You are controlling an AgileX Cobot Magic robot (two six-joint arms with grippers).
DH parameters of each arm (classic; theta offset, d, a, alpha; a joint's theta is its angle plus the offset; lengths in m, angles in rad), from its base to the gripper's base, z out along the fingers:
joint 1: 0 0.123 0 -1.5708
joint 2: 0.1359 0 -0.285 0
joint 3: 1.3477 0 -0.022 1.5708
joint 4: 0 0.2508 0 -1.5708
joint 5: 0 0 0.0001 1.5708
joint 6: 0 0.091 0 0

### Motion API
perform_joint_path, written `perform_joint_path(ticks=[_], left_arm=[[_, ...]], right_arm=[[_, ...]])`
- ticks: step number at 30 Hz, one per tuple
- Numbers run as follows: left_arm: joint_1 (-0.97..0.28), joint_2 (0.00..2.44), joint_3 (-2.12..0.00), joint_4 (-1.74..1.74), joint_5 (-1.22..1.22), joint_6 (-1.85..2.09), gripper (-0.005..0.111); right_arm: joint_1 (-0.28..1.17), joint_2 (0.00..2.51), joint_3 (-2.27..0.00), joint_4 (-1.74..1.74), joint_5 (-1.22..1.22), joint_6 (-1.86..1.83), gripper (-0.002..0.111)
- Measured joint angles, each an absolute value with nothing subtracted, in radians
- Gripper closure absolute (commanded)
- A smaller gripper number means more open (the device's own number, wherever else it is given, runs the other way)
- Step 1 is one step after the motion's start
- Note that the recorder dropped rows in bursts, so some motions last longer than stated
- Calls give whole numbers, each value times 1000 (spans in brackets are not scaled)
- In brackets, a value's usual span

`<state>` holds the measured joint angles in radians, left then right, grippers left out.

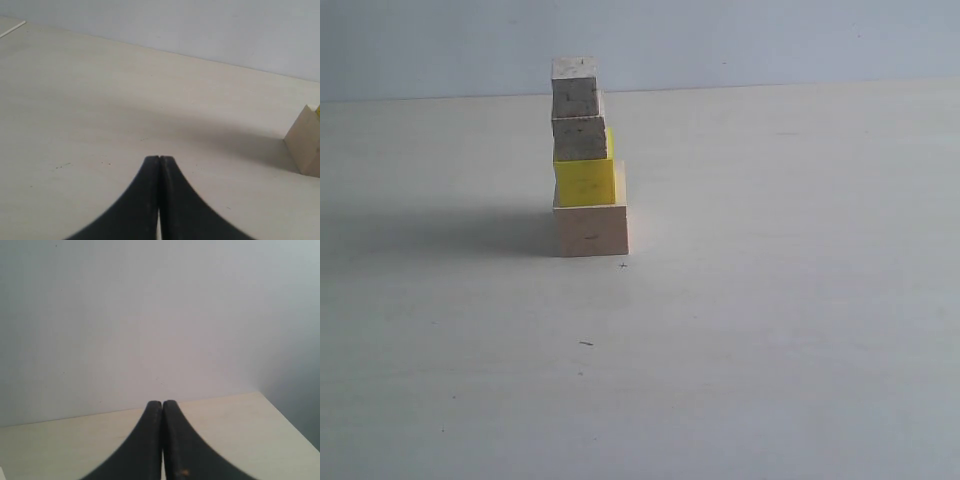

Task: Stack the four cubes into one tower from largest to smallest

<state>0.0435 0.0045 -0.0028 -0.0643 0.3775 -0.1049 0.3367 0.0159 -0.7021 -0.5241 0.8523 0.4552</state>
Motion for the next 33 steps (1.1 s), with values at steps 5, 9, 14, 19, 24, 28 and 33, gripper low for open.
perform_joint_path(ticks=[5, 9, 14, 19, 24, 28, 33], left_arm=[[40, 4, -3, -35, 375, -105, 107], [40, 4, -3, -33, 375, -105, 107], [40, 4, -3, -33, 375, -105, 107], [40, 4, -3, -33, 375, -105, 107], [40, 4, -3, -33, 375, -105, 107], [40, 4, -3, -33, 375, -105, 107], [40, 4, -3, -33, 375, -105, 107]], right_arm=[[337, 16, -702, -524, 852, 455, 108], [337, 16, -702, -524, 852, 455, 108], [337, 16, -702, -524, 852, 455, 108], [337, 16, -702, -524, 852, 455, 108], [337, 16, -702, -524, 852, 455, 108], [337, 16, -702, -524, 852, 455, 108], [337, 16, -702, -524, 852, 455, 108]])
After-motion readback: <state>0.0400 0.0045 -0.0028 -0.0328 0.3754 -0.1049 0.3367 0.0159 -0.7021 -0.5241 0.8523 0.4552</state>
